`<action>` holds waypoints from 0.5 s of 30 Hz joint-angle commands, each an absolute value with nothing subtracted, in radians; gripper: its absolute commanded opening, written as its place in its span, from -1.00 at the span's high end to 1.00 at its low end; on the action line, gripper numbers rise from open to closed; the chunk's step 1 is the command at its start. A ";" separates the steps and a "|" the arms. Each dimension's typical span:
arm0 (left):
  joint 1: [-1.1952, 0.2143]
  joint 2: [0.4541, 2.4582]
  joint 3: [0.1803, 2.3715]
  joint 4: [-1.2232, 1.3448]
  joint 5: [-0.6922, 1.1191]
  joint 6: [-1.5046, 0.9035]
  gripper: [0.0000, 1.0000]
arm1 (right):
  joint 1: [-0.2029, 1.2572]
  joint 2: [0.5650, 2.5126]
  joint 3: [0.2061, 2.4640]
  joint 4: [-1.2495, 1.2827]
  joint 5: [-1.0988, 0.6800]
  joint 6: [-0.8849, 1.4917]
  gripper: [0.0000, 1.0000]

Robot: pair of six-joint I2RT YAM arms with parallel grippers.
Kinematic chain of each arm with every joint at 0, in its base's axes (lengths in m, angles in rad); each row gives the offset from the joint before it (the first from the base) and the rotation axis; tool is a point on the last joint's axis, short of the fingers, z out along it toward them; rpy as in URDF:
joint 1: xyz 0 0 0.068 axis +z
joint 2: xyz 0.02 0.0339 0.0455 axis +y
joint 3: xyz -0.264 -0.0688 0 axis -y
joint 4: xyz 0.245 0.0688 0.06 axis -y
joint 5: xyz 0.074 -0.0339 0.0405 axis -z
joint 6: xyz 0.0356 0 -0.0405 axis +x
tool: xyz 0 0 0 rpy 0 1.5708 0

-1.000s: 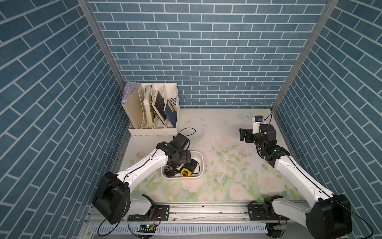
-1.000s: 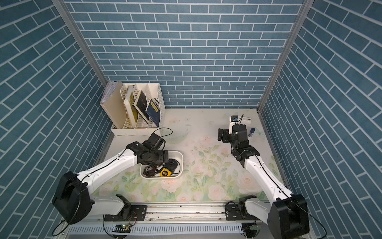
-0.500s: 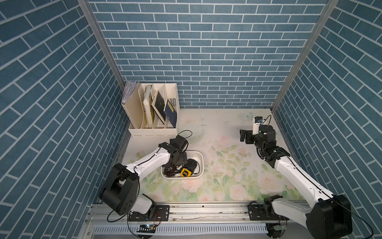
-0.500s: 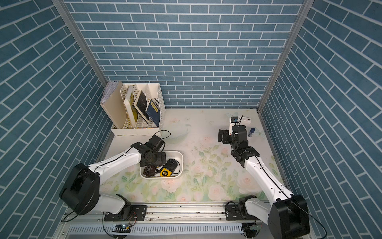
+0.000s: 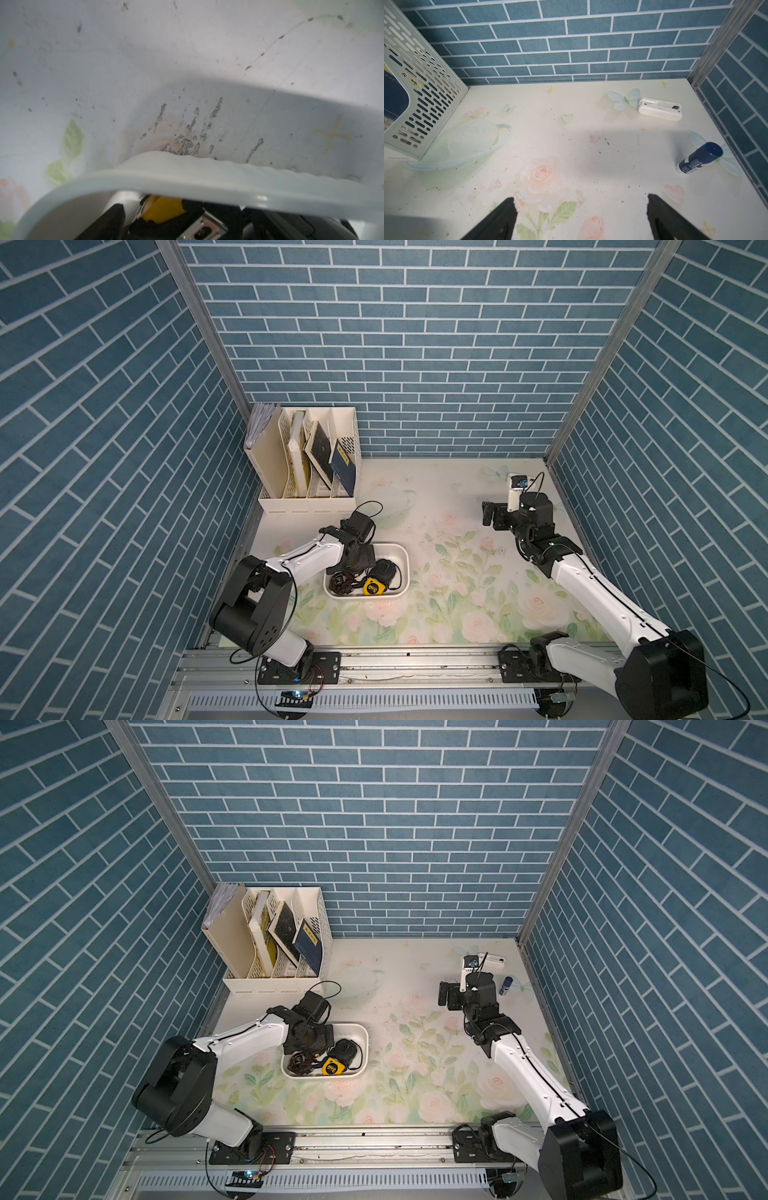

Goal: Take the tape measure out of the storage box
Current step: Pick up the tape measure from the storage box.

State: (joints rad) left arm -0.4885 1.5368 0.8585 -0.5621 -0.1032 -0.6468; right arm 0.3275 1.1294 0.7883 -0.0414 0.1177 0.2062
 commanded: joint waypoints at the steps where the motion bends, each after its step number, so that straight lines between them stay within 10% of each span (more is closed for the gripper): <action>1: -0.481 1.561 0.846 -0.536 -0.098 -0.632 -1.00 | 0.333 1.125 0.777 -0.050 0.136 0.232 -1.00; 12: -0.480 1.575 0.824 -0.502 -0.085 -0.633 -0.96 | 0.333 1.132 0.778 -0.055 0.143 0.243 -1.00; 15: -0.480 1.575 0.822 -0.500 -0.072 -0.628 -0.68 | 0.333 1.137 0.782 -0.055 0.145 0.245 -1.00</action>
State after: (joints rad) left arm -0.4839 1.5703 0.8330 -0.5014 -0.0860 -0.6331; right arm 0.3275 1.1294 0.7876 -0.0418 0.1272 0.2138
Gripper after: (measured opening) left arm 0.871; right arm 0.998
